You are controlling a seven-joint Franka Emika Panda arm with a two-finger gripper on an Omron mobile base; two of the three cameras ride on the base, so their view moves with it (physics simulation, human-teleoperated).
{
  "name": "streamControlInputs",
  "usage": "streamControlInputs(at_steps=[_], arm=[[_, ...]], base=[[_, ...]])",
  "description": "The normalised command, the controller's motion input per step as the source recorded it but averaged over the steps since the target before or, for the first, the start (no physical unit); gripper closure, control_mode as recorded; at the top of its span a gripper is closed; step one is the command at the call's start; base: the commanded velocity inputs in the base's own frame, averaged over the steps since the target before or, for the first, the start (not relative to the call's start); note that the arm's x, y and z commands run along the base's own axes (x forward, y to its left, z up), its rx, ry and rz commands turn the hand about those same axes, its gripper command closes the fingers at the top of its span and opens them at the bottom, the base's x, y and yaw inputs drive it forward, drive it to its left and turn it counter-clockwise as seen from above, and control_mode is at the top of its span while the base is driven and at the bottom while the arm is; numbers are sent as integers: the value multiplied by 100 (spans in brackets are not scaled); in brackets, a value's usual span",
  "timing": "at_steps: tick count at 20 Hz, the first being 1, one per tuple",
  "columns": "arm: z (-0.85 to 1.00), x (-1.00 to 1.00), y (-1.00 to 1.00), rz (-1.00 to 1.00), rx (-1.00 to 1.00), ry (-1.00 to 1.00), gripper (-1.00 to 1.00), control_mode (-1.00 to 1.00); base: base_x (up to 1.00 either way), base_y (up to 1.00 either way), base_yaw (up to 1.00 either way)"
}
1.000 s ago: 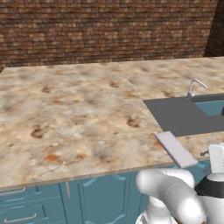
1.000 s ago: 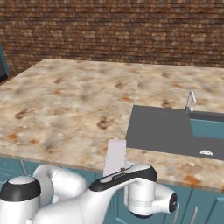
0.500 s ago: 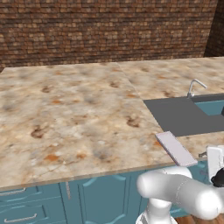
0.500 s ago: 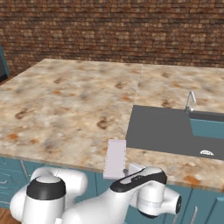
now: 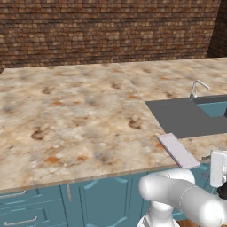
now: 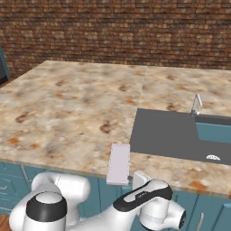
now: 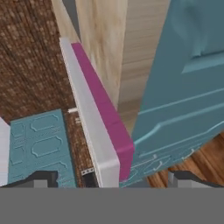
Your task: The ice cube tray has been filled with water. Take the tray and place it in the freezer to make ice. Close the freezer door after placing the tray.
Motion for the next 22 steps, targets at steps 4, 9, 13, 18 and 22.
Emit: streamControlInputs(at_steps=[4,9,13,18,22], arm=[[0,3,39,-22,-2,1,-100,-100],[0,16,26,-22,0,8,-100,-100],[0,22,14,-17,0,6,-100,-100],[0,22,6,-12,0,1,-100,-100],[-3,17,3,-10,0,2,-100,-100]], base=[[0,0,0],[0,0,0],[0,0,0],[0,0,0],[0,0,0]])
